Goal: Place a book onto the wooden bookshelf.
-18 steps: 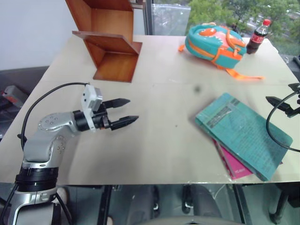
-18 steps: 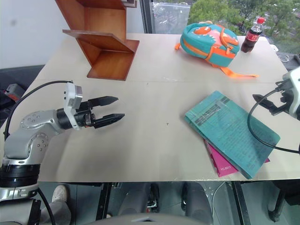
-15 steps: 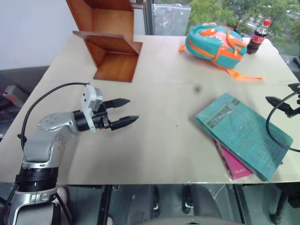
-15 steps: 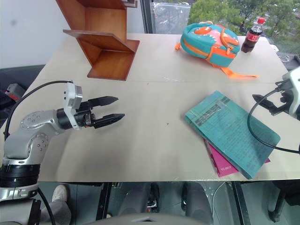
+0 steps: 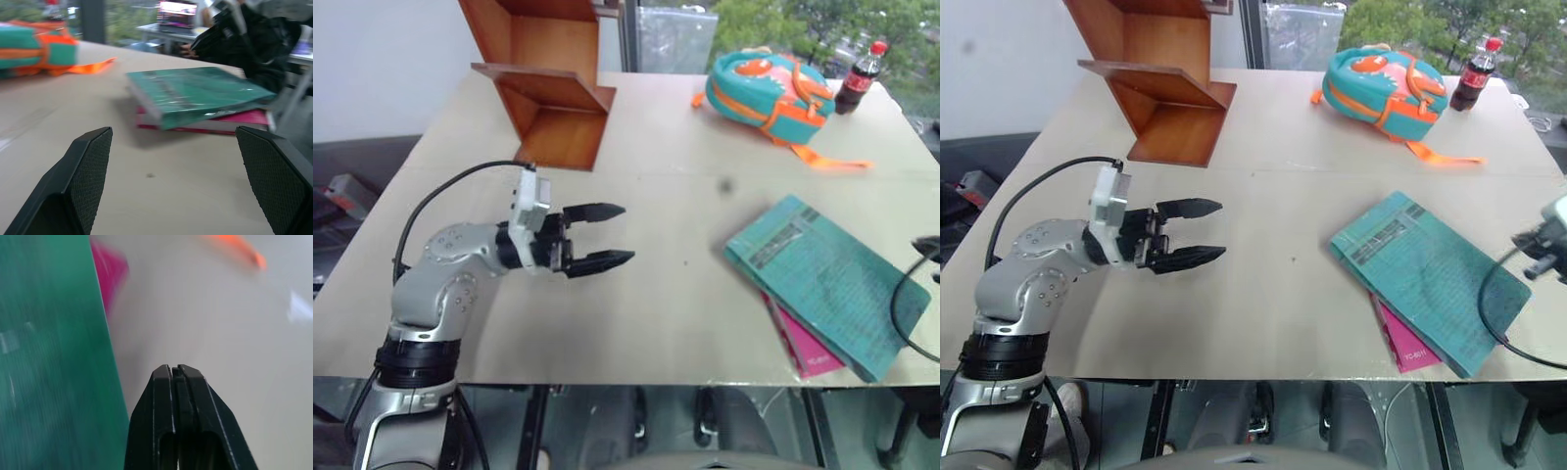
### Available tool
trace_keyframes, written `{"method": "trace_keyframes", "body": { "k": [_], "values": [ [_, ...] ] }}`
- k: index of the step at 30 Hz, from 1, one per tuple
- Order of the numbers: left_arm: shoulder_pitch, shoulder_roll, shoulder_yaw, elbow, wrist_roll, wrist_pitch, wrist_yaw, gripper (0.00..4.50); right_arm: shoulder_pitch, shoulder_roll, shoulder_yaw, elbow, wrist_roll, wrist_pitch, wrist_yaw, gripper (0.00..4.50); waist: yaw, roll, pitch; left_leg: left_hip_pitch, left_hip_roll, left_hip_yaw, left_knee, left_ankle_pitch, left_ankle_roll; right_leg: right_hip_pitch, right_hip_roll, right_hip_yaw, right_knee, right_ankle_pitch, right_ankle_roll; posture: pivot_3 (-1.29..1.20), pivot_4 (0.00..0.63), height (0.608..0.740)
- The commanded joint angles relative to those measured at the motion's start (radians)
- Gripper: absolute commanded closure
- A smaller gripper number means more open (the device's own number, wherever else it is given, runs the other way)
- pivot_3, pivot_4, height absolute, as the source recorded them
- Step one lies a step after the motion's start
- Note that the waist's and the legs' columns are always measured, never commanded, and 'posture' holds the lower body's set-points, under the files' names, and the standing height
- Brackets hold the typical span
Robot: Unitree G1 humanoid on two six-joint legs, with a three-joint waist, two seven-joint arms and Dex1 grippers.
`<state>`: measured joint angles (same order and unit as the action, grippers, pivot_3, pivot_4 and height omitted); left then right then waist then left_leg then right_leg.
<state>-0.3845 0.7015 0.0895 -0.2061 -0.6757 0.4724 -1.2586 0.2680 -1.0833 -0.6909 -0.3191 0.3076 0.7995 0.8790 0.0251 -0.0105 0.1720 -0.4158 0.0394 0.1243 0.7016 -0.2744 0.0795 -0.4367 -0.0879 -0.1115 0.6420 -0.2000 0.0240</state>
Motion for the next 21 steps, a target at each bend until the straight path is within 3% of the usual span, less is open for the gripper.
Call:
{"method": "trace_keyframes", "body": {
  "k": [1,5,8,13,21],
  "values": [
    [-0.013,0.009,0.001,-0.04,-0.03,-0.009,-0.033,0.26,0.175,0.006,-0.206,-0.123,-0.032,0.078,0.122,4.45,-0.001,0.0,0.0,0.0,0.0,-0.001,0.0,0.0,0.0,0.0,0.0,0.0,0.0,0.0,0.0,0.0,0.15,0.74],
    [-0.033,0.003,-0.016,-0.01,-0.015,-0.025,-0.048,0.26,0.389,0.059,-0.32,-0.23,-0.046,0.15,0.209,4.45,-0.007,0.0,-0.001,0.002,0.001,-0.004,0.0,0.0,0.0,0.003,0.0,0.0,0.0,0.0,0.0,0.0,0.15,0.74],
    [-0.05,-0.013,-0.035,0.008,-0.008,-0.036,-0.056,0.26,0.442,0.1,-0.266,-0.295,-0.024,0.171,0.203,4.45,-0.011,0.0,-0.001,0.002,0.001,-0.007,0.0,-0.002,0.003,0.004,0.0,0.0,0.0,-0.003,-0.004,0.0,0.15,0.74],
    [-0.077,-0.028,-0.053,0.033,0.005,-0.05,-0.053,0.26,0.392,0.133,-0.09,-0.311,-0.005,0.181,0.143,4.45,-0.011,0.0,-0.001,0.002,0.0,-0.007,0.001,-0.003,0.004,0.004,-0.001,0.0,0.0,-0.003,-0.004,0.0,0.15,0.74],
    [-0.063,-0.045,-0.051,0.01,0.011,-0.051,-0.014,0.26,0.16,0.139,0.168,-0.253,0.01,0.149,0.04,4.45,-0.01,0.0,-0.001,0.001,-0.001,-0.007,0.001,0.0,0.0,0.004,-0.001,0.0,0.0,-0.003,-0.004,0.0,0.15,0.74]
  ]
}}
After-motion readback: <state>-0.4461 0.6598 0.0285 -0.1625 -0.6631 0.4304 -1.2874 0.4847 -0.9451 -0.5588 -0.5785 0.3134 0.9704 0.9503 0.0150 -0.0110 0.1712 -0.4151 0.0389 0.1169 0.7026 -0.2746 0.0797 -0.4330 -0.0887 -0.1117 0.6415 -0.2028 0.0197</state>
